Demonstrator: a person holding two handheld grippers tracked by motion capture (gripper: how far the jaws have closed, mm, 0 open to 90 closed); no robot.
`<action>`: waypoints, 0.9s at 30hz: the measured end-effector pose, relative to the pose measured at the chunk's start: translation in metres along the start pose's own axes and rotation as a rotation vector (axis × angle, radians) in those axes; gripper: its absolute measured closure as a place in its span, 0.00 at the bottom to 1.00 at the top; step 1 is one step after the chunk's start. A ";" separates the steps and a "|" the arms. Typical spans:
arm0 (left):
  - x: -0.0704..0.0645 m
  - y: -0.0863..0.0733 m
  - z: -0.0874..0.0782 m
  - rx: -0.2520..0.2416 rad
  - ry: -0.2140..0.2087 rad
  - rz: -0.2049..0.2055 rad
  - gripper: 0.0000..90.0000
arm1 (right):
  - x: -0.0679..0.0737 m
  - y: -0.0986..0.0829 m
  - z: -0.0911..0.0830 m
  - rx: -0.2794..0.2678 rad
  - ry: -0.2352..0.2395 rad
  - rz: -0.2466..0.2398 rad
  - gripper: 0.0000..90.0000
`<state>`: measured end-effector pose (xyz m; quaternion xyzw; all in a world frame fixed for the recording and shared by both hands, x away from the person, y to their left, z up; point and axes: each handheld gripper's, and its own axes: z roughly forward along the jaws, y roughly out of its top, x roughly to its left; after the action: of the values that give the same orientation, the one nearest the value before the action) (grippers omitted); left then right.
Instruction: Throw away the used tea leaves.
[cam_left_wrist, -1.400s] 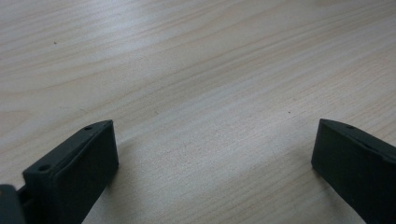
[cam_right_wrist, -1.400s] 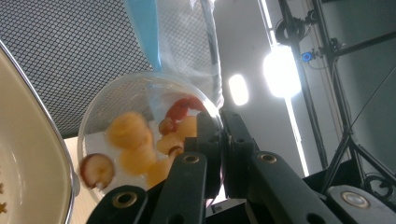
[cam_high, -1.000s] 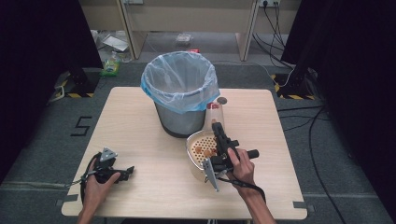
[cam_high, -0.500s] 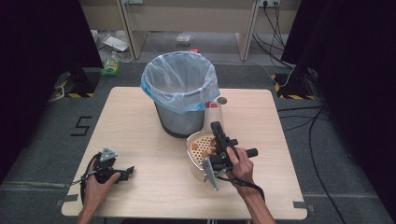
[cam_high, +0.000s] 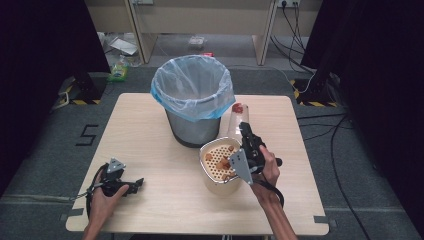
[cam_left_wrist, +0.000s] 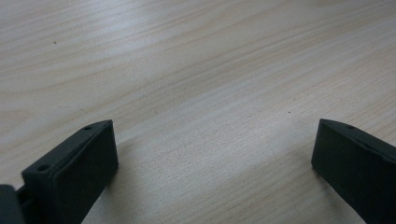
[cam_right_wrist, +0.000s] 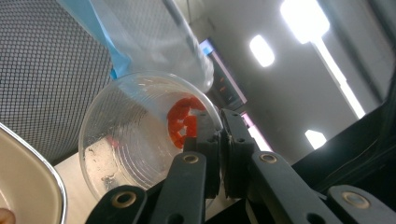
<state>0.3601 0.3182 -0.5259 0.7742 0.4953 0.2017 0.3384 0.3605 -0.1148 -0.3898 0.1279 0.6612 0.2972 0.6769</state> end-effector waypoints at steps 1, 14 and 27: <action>0.000 0.000 0.000 -0.001 0.000 0.000 0.00 | -0.001 -0.001 0.001 0.005 0.004 0.014 0.97; 0.000 0.000 0.000 0.000 0.000 0.000 0.00 | -0.018 -0.025 0.021 0.103 0.052 0.179 0.97; 0.000 0.000 0.000 0.000 0.001 -0.002 0.00 | -0.045 -0.040 0.048 0.186 0.131 0.372 0.97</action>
<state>0.3605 0.3181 -0.5259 0.7735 0.4963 0.2020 0.3385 0.4191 -0.1609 -0.3712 0.2899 0.6934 0.3624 0.5511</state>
